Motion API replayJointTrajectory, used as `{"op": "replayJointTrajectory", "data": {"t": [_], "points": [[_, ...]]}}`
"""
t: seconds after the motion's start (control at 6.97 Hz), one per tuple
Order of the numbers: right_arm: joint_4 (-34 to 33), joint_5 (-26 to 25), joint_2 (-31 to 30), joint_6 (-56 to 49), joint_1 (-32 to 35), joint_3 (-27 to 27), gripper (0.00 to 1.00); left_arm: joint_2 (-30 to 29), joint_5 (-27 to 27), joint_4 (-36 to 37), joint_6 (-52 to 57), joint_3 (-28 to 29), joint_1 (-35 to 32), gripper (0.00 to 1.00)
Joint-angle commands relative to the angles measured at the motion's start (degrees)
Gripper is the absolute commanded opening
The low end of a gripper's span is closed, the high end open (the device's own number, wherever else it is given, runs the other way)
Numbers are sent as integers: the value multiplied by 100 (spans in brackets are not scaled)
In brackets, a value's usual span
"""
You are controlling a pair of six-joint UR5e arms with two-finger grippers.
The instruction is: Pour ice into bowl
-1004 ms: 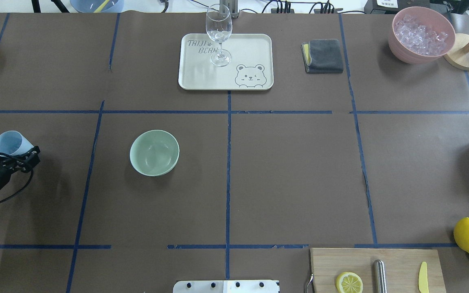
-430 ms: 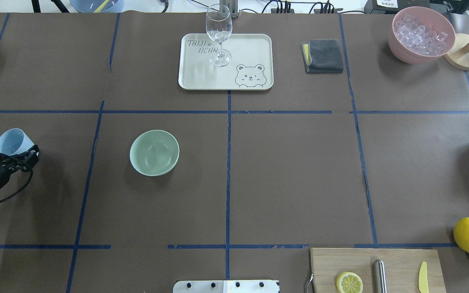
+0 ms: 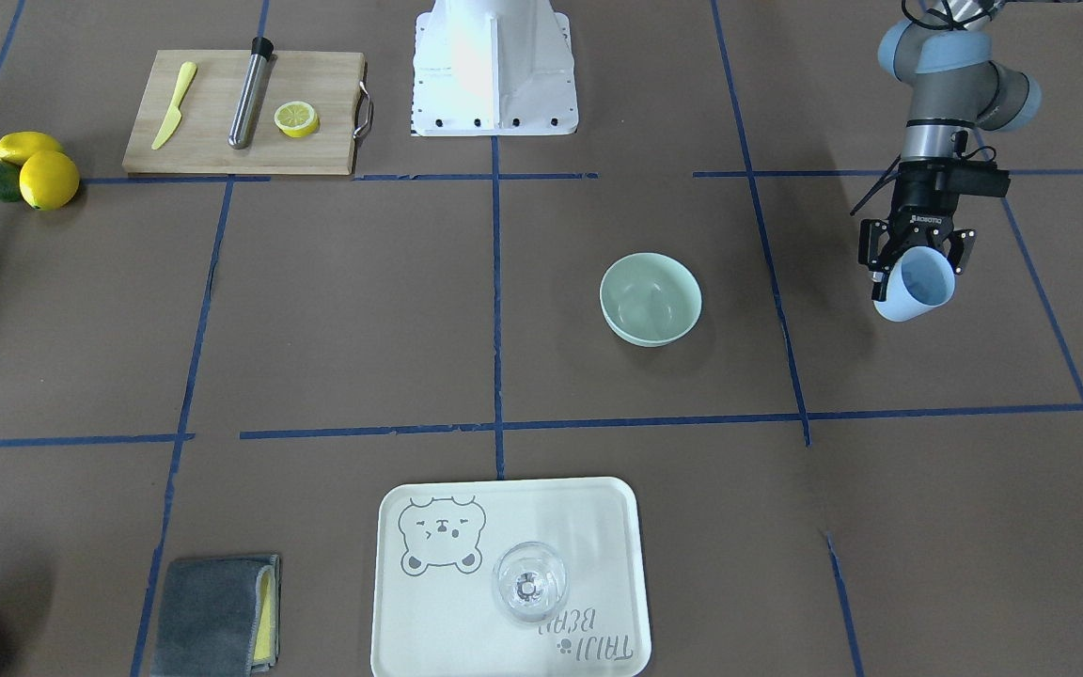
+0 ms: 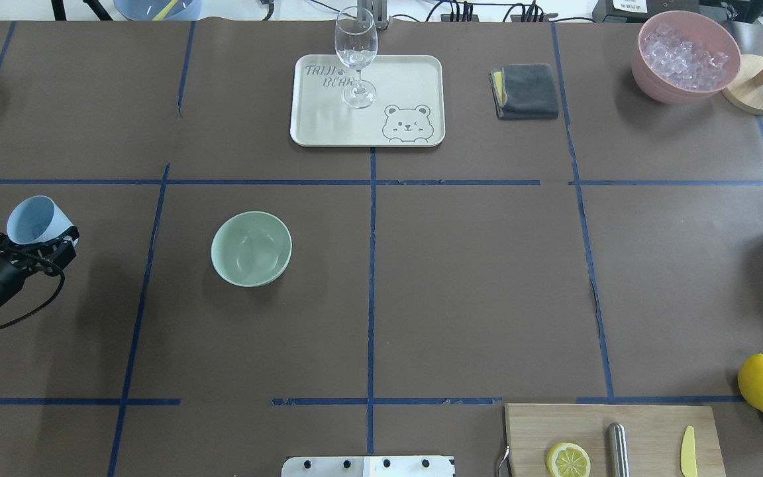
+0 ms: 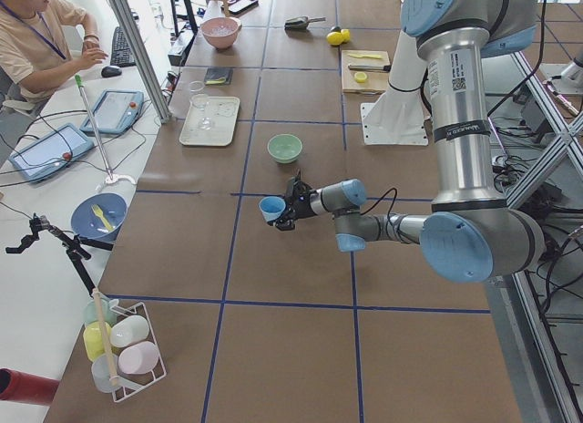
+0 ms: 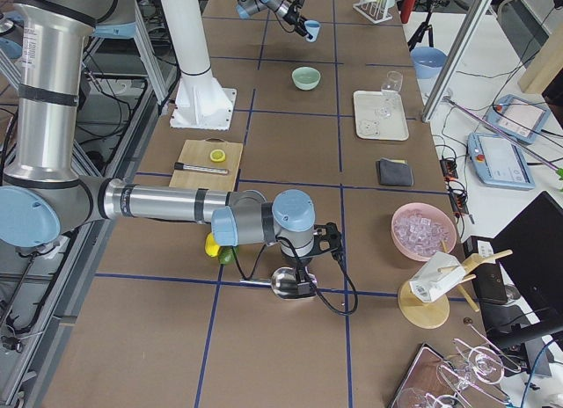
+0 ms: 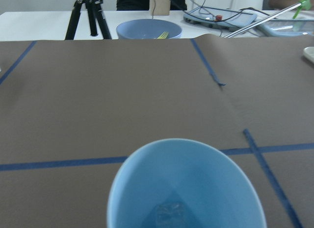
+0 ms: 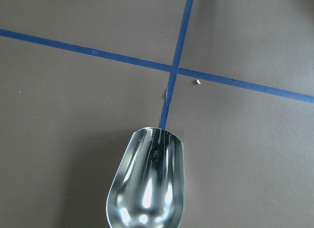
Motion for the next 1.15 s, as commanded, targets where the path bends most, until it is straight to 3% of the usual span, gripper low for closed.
{"op": "replayJointTrajectory", "data": {"t": [0.0, 0.43, 0.72, 1.0], "points": [[0, -1, -3, -1, -3, -8, 100, -56, -26, -4, 438, -259, 15, 0], [0, -27, -3, -1, -3, -17, 100, -109, -255, 49, 1278, -348, 15, 0], [0, -10, -3, -1, -3, 0, 100, -240, 280, 101, 1938, -348, 102, 0], [0, -10, -3, -1, -3, 0, 100, -870, 308, 1114, 2947, -348, 103, 0]]}}
